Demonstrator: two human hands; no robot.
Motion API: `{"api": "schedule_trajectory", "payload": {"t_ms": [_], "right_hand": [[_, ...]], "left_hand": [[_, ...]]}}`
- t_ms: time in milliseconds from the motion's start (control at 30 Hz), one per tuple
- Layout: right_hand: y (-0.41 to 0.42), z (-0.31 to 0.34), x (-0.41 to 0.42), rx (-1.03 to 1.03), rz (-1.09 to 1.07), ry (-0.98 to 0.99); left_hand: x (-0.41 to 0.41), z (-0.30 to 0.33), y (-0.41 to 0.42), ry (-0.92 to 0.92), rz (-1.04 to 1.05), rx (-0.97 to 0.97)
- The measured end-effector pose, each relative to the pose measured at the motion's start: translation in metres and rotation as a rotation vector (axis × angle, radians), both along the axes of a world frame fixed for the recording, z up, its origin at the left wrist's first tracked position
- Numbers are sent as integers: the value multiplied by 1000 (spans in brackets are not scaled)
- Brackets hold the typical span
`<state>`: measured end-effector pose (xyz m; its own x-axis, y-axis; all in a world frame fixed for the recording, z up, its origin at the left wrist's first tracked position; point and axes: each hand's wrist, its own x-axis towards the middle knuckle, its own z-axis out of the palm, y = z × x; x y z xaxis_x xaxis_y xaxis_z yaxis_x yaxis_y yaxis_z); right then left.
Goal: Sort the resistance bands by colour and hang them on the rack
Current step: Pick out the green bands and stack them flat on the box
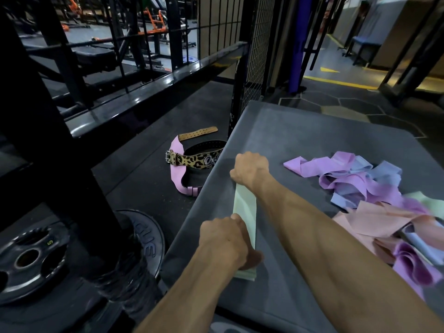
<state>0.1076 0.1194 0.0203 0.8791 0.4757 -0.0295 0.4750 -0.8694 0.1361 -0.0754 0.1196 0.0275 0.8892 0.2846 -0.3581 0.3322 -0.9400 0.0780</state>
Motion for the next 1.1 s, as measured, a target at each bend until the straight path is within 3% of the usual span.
{"api": "schedule_trajectory", "payload": {"t_ms": [800,933,1100], "right_hand": [[-9,-15,2,215,-74,89],[-37,0,-3,331,-70,140],[-131,35,-7,401,-108,8]], "left_hand": [[-1,0,-1,35,28,-11],[-4,9,2,26,99,-26],[-7,25,-15,-142,59,-31]]}}
